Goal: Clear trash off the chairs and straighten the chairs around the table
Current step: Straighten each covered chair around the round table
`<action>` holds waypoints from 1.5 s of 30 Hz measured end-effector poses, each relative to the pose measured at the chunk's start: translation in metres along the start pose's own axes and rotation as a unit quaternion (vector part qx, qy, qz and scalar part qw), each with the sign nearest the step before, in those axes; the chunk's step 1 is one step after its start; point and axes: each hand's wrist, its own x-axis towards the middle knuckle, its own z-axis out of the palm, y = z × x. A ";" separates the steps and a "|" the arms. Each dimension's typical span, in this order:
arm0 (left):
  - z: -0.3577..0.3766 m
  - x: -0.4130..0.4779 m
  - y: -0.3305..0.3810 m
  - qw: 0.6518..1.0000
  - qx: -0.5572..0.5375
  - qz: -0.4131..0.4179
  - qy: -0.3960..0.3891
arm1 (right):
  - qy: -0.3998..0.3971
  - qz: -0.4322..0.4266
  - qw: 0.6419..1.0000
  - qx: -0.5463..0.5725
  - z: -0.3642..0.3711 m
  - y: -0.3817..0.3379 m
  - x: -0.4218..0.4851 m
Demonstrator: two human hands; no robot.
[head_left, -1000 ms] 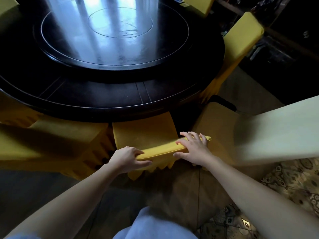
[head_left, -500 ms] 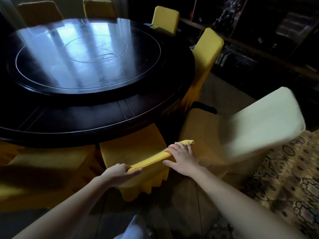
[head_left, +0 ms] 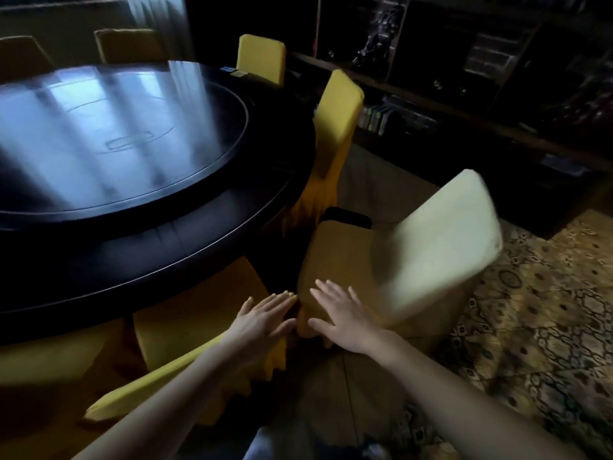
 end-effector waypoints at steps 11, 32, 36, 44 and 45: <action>0.051 0.137 0.206 0.989 0.076 0.123 0.033 | 0.124 0.161 0.979 0.018 -0.068 0.193 -0.114; 0.104 0.292 0.393 0.968 0.162 0.188 0.022 | 0.167 0.283 0.943 0.059 -0.118 0.373 -0.229; 0.118 0.342 0.426 0.970 0.139 0.198 0.012 | 0.177 0.305 0.934 0.065 -0.135 0.425 -0.225; 0.131 0.468 0.495 0.977 0.123 0.175 0.018 | 0.135 0.310 0.940 0.042 -0.195 0.547 -0.200; 0.132 0.481 0.501 0.978 0.119 0.172 0.018 | 0.129 0.303 0.944 0.028 -0.205 0.559 -0.194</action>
